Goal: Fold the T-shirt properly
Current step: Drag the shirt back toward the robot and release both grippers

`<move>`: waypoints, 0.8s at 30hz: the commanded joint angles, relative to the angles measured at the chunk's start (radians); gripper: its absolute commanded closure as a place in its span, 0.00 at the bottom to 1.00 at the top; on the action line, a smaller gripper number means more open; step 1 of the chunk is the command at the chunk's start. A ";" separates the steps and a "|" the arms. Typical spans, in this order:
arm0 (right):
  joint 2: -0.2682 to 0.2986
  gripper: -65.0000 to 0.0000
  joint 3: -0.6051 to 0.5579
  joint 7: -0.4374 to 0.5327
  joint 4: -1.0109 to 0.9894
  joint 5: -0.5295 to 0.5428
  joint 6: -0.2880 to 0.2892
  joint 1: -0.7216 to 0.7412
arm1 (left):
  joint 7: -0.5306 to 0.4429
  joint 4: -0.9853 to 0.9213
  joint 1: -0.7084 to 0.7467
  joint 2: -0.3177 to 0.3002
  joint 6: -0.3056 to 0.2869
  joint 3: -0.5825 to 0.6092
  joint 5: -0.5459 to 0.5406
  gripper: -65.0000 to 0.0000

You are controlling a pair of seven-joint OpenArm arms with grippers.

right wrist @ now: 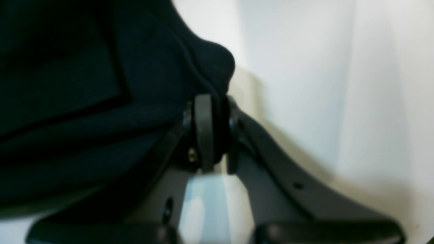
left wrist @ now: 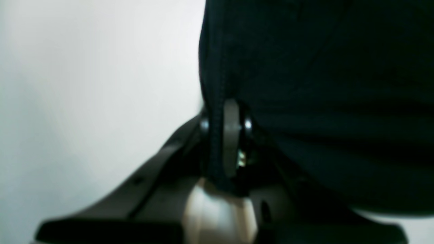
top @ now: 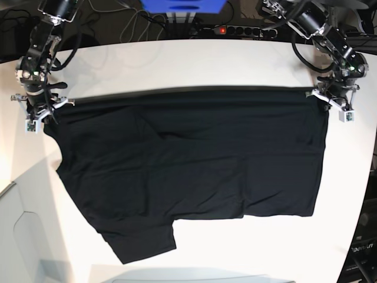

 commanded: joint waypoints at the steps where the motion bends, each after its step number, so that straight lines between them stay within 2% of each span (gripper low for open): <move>1: 0.026 1.00 0.014 0.022 0.021 -0.023 -0.020 -0.012 | 0.028 0.012 0.024 -0.020 0.025 -0.011 0.047 1.00; 5: 0.021 1.00 0.038 0.027 0.051 -0.023 -0.012 -0.086 | 0.027 0.014 0.070 -0.005 0.025 -0.010 0.047 1.00; 7: 0.015 1.00 0.052 0.027 0.074 -0.023 0.043 -0.117 | 0.022 0.043 0.095 0.009 0.025 -0.010 0.047 1.00; 12: -0.062 1.00 0.141 0.027 0.123 -0.027 0.178 -0.144 | 0.020 0.170 0.165 0.070 0.025 -0.007 0.047 1.00; 15: -0.086 1.00 0.178 0.027 0.125 -0.027 0.246 -0.163 | 0.020 0.264 0.216 0.112 0.025 -0.008 0.047 1.00; 24: -0.103 1.00 0.175 0.027 0.125 -0.027 0.259 -0.223 | 0.019 0.388 0.294 0.143 0.025 -0.010 0.047 1.00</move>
